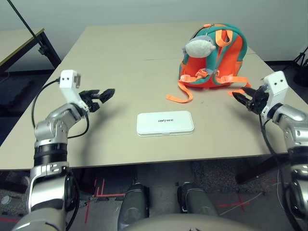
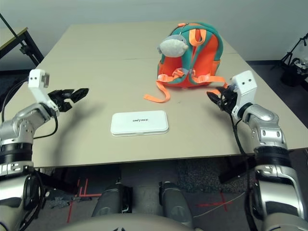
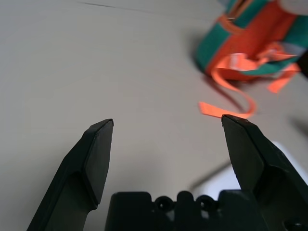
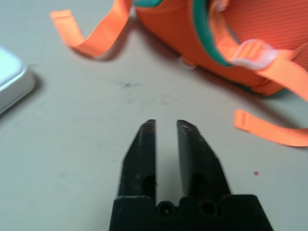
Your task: Put the pencil case into the backpack and zip it.
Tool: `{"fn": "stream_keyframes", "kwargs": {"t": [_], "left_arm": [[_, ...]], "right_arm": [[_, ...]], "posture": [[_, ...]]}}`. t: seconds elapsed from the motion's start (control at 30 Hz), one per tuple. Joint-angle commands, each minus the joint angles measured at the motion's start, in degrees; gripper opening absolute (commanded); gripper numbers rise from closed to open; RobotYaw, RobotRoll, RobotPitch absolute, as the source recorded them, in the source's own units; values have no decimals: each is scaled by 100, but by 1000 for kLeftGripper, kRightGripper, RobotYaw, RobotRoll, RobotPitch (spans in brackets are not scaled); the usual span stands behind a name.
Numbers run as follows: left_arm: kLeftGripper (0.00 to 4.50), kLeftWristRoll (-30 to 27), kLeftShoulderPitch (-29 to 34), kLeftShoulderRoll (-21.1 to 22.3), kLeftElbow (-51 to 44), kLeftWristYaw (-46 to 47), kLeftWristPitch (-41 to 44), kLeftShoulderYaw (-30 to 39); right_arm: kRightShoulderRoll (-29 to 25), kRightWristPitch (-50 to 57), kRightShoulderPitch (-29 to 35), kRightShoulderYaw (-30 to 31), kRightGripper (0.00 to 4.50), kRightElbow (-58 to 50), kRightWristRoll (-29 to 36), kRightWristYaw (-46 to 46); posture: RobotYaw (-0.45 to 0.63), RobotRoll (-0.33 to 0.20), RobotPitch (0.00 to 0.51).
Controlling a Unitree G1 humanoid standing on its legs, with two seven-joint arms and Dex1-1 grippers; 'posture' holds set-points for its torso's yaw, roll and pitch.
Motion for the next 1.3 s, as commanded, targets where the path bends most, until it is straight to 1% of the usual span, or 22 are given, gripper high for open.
{"fn": "stream_keyframes", "kwargs": {"t": [0.03,0.1,0.17,0.23,0.4,0.47,0.6,0.73,0.97,1.3], "left_arm": [[4500,-330,-329,36,219,-325,873,-176],[4500,103,-517,292,418,-205,1418,-808],[4500,125,-573,437,500,-550,1613,-1157],[4500,-1,-730,450,721,-761,1827,-1179],[4500,-28,-1084,505,1208,-1152,2221,-1301],[4500,-25,-1126,535,1248,-1298,2320,-1372],[4500,48,-1097,622,1222,-1551,2619,-1738],[4500,-58,-1061,660,1246,-1751,2937,-1834],[4500,-116,-999,692,1308,-2045,3126,-1925],[4500,34,-872,609,1703,-2378,2920,-2137]], "right_arm": [[12,341,-7,298,16,-540,-38,151],[61,387,-63,450,16,-672,-94,182],[95,344,-135,620,16,-700,-200,206],[145,318,-198,748,16,-717,-251,243],[250,288,-321,922,16,-753,-328,306],[257,250,-334,970,16,-738,-362,331],[253,172,-337,1128,16,-747,-489,426],[277,66,-343,1223,16,-693,-598,424],[315,-33,-311,1216,16,-615,-675,424],[302,-270,-552,1163,16,-207,-785,478]], "posture": [[-117,0,23],[-124,0,24],[-127,0,26],[-132,0,27],[-137,0,30],[-135,0,33],[-142,0,36],[-150,0,39],[-156,0,31],[-163,0,13]]}}
